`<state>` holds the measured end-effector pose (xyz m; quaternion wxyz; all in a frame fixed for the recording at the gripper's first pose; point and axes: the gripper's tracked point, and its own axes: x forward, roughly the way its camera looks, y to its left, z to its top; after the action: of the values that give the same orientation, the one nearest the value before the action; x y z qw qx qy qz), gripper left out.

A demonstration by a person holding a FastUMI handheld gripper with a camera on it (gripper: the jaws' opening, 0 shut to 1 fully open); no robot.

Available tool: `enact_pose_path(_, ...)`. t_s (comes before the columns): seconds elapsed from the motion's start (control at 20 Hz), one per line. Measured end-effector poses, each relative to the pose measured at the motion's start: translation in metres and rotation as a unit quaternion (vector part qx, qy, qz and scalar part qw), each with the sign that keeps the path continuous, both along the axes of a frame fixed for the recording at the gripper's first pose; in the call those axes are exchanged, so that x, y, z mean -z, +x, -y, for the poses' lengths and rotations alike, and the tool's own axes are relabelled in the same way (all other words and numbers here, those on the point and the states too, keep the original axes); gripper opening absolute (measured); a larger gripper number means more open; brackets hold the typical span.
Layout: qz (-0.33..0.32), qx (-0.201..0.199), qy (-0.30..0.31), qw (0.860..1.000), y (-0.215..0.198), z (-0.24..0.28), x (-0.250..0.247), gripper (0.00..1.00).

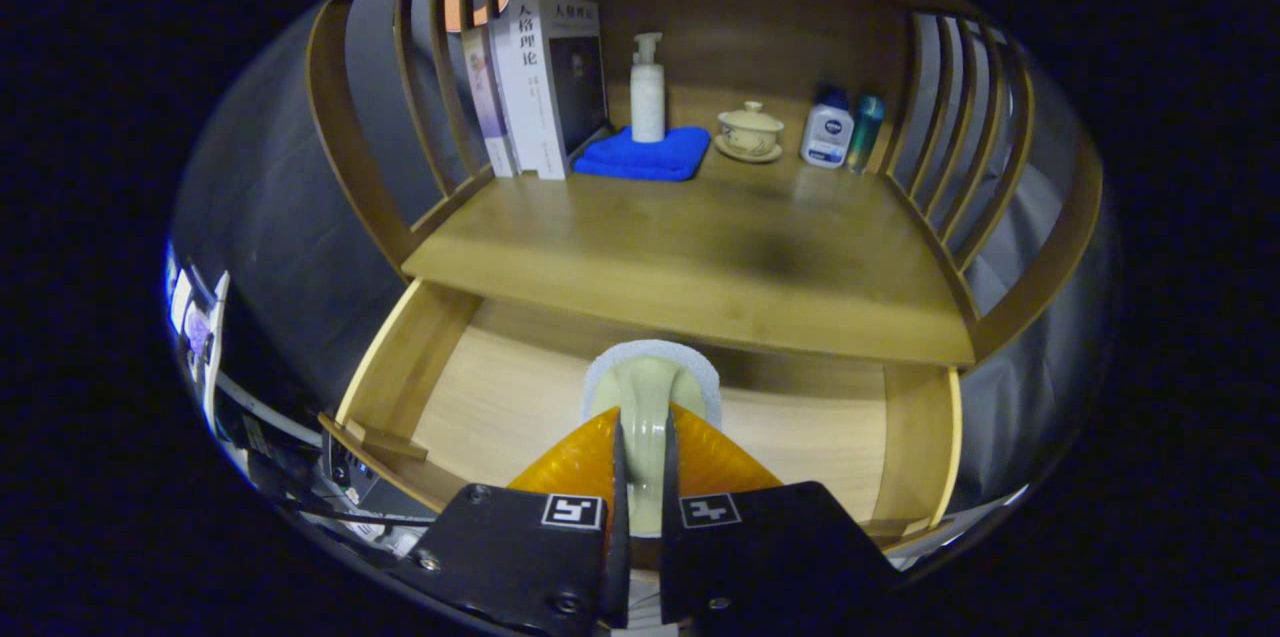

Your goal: Pull open the drawer, take out the items inside it, and place them on the countertop above the cabinet.

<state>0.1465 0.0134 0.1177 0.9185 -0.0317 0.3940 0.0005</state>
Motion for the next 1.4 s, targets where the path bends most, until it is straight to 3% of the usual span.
enact_pose_path(0.25,0.021,0.018,0.005,1.0,0.037,0.009,-0.032,0.15)
enact_pose_path(0.75,0.005,0.048,0.016,0.999,0.116,0.019,-0.043,0.15)
enact_pose_path(1.4,0.035,0.079,0.041,0.995,0.152,0.031,-0.019,0.16)
